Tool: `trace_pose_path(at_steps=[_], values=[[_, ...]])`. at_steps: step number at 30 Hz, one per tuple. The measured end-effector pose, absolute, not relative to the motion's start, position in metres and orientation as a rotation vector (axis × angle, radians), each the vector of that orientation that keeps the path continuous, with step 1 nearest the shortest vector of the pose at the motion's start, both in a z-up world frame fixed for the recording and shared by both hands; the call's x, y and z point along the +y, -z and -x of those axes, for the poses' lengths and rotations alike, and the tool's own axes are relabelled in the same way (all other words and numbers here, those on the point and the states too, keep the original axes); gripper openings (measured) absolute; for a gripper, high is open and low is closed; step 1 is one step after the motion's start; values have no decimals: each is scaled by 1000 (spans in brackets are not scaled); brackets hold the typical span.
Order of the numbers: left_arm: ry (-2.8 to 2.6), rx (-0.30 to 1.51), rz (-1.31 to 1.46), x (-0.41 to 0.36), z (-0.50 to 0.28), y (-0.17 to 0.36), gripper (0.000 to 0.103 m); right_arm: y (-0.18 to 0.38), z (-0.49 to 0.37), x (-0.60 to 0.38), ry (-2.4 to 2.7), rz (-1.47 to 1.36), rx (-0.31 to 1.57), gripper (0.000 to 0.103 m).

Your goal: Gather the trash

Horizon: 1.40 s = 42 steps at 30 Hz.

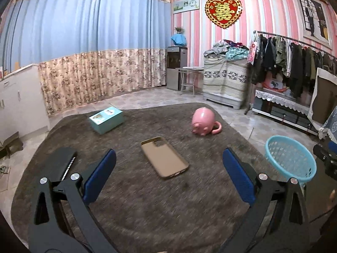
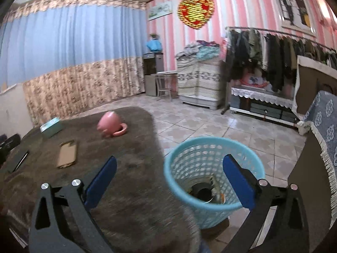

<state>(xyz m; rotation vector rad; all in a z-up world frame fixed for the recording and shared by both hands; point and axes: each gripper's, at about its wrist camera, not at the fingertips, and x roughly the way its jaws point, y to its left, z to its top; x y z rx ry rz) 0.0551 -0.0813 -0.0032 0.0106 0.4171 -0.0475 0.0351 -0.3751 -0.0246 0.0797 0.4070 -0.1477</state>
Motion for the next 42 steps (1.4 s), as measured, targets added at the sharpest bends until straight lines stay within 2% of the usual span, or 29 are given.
trace_pose_path(at_steps=[12, 42], values=[[34, 373, -42, -76, -16, 26, 98, 40, -7, -306, 133, 2, 400, 98], [49, 360, 30, -56, -12, 27, 98, 35, -13, -303, 106, -11, 389, 99]])
